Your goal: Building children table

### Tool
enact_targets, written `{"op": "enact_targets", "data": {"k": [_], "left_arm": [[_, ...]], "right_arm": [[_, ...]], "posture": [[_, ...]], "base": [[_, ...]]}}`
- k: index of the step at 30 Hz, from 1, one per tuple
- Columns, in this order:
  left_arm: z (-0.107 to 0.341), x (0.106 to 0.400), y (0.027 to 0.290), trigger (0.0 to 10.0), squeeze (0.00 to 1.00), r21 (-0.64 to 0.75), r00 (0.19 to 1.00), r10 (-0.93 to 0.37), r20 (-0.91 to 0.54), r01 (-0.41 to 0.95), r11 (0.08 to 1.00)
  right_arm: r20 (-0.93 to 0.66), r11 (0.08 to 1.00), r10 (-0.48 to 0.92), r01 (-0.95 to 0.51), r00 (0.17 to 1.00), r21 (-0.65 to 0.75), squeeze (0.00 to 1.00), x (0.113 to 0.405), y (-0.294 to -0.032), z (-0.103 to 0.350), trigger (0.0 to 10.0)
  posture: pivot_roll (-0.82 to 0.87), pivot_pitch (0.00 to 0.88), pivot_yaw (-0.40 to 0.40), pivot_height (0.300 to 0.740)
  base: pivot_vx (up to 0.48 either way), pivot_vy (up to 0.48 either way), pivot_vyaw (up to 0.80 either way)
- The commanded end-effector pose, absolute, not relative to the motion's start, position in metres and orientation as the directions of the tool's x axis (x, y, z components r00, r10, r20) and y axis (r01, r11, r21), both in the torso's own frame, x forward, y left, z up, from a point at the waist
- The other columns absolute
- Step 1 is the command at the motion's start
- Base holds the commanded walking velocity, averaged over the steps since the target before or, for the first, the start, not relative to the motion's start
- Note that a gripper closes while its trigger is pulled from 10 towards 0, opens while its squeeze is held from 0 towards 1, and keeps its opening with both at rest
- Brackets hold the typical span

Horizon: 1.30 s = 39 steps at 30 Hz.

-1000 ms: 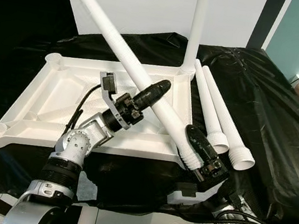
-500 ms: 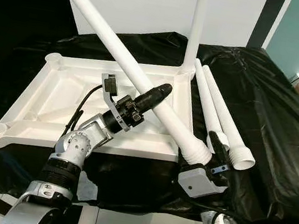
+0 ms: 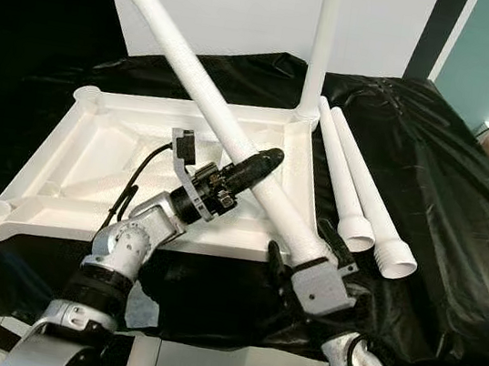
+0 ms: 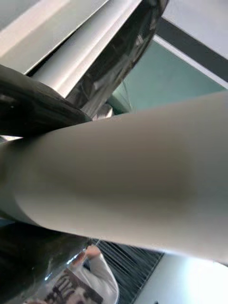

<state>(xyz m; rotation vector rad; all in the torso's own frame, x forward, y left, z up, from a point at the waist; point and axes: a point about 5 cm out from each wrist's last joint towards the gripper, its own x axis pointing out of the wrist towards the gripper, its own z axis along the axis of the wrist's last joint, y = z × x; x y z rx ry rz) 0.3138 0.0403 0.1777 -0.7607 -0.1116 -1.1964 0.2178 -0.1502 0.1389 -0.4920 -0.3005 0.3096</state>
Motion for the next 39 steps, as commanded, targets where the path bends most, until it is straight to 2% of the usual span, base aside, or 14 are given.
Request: {"op": "enact_targets", "data": {"k": [1, 13, 14, 15, 16, 26, 28, 29, 30, 31, 33, 34, 36, 39], "left_arm": [[0.176, 0.305, 0.033, 0.0, 0.00, -0.420, 0.285, -0.837, 0.468, 0.905, 0.074], [0.178, 0.303, 0.030, 0.0, 0.00, -0.394, 0.269, -0.845, 0.463, 0.916, 0.076], [0.179, 0.303, 0.030, 0.0, 0.00, -0.389, 0.268, -0.843, 0.467, 0.918, 0.076], [0.179, 0.303, 0.030, 0.0, 0.00, -0.389, 0.268, -0.843, 0.467, 0.918, 0.076], [0.180, 0.303, 0.029, 0.0, 0.00, -0.387, 0.265, -0.840, 0.473, 0.919, 0.072], [0.184, 0.302, 0.030, 0.0, 0.00, -0.379, 0.263, -0.829, 0.494, 0.923, 0.066], [0.185, 0.304, 0.030, 0.0, 0.00, -0.385, 0.284, -0.823, 0.492, 0.919, 0.086], [0.185, 0.306, 0.031, 0.0, 0.35, -0.387, 0.298, -0.819, 0.491, 0.917, 0.101], [0.185, 0.306, 0.031, 0.0, 0.35, -0.387, 0.298, -0.819, 0.491, 0.917, 0.101], [0.184, 0.308, 0.031, 10.0, 1.00, -0.400, 0.322, -0.814, 0.484, 0.908, 0.122], [0.184, 0.308, 0.031, 10.0, 1.00, -0.404, 0.326, -0.813, 0.482, 0.906, 0.124], [0.184, 0.310, 0.029, 10.0, 1.00, -0.400, 0.346, -0.817, 0.462, 0.903, 0.156], [0.184, 0.310, 0.029, 10.0, 1.00, -0.400, 0.346, -0.817, 0.462, 0.903, 0.156], [0.184, 0.312, 0.028, 10.0, 1.00, -0.397, 0.375, -0.814, 0.444, 0.897, 0.197]], "right_arm": [[0.234, 0.855, 0.368, -0.229, 0.900, -0.465, 0.00, 0.224, -0.149, 0.151, 10.0], [0.155, 0.881, 0.399, -0.331, 0.904, -0.338, 0.00, 0.239, -0.140, 0.146, 10.0], [0.131, 0.888, 0.415, -0.370, 0.900, -0.272, 0.00, 0.242, -0.136, 0.145, 1.1], [0.131, 0.888, 0.415, -0.370, 0.900, -0.272, 0.00, 0.242, -0.136, 0.145, 1.1], [0.123, 0.890, 0.421, -0.382, 0.899, -0.250, 0.00, 0.243, -0.135, 0.144, 0.0], [0.094, 0.880, 0.441, -0.410, 0.892, -0.238, 0.00, 0.247, -0.133, 0.143, 0.0], [0.095, 0.886, 0.418, -0.382, 0.904, -0.265, 0.00, 0.249, -0.135, 0.143, 0.0], [0.096, 0.885, 0.411, -0.371, 0.907, -0.282, 0.00, 0.250, -0.136, 0.143, 0.0], [0.096, 0.885, 0.411, -0.371, 0.907, -0.282, 0.00, 0.250, -0.136, 0.143, 0.0], [0.096, 0.885, 0.392, -0.346, 0.915, -0.313, 0.00, 0.251, -0.138, 0.142, 0.0], [0.098, 0.886, 0.382, -0.334, 0.919, -0.322, 0.00, 0.251, -0.139, 0.142, 0.0], [0.110, 0.871, 0.358, -0.289, 0.927, -0.397, 0.00, 0.252, -0.139, 0.142, 0.0], [0.110, 0.871, 0.358, -0.289, 0.927, -0.397, 0.00, 0.252, -0.139, 0.142, 0.0], [0.126, 0.846, 0.344, -0.249, 0.930, -0.472, 0.00, 0.253, -0.138, 0.143, 0.0]], "posture": [[-0.22, 0.036, 0.083, 0.740], [-0.21, 0.036, 0.086, 0.740], [-0.21, 0.035, 0.082, 0.740], [-0.21, 0.035, 0.082, 0.740], [-0.21, 0.035, 0.082, 0.740], [-0.20, 0.030, 0.072, 0.740], [-0.20, 0.030, 0.071, 0.740], [-0.20, 0.030, 0.071, 0.740], [-0.20, 0.030, 0.071, 0.740], [-0.20, 0.033, 0.071, 0.740], [-0.20, 0.033, 0.071, 0.740], [-0.20, 0.035, 0.072, 0.740], [-0.20, 0.035, 0.072, 0.740], [-0.20, 0.035, 0.074, 0.740]], "base": [[0.000, 0.000, 0.00], [0.000, 0.000, 0.00], [0.000, 0.000, 0.00], [0.000, 0.000, 0.00], [0.000, 0.000, 0.00], [0.000, 0.000, 0.00], [0.000, 0.000, 0.00], [0.000, 0.000, 0.00], [0.000, 0.000, 0.00], [0.000, 0.000, 0.00], [0.000, 0.000, 0.00], [0.000, 0.000, 0.00], [0.000, 0.000, 0.00], [0.000, 0.000, 0.00]]}}
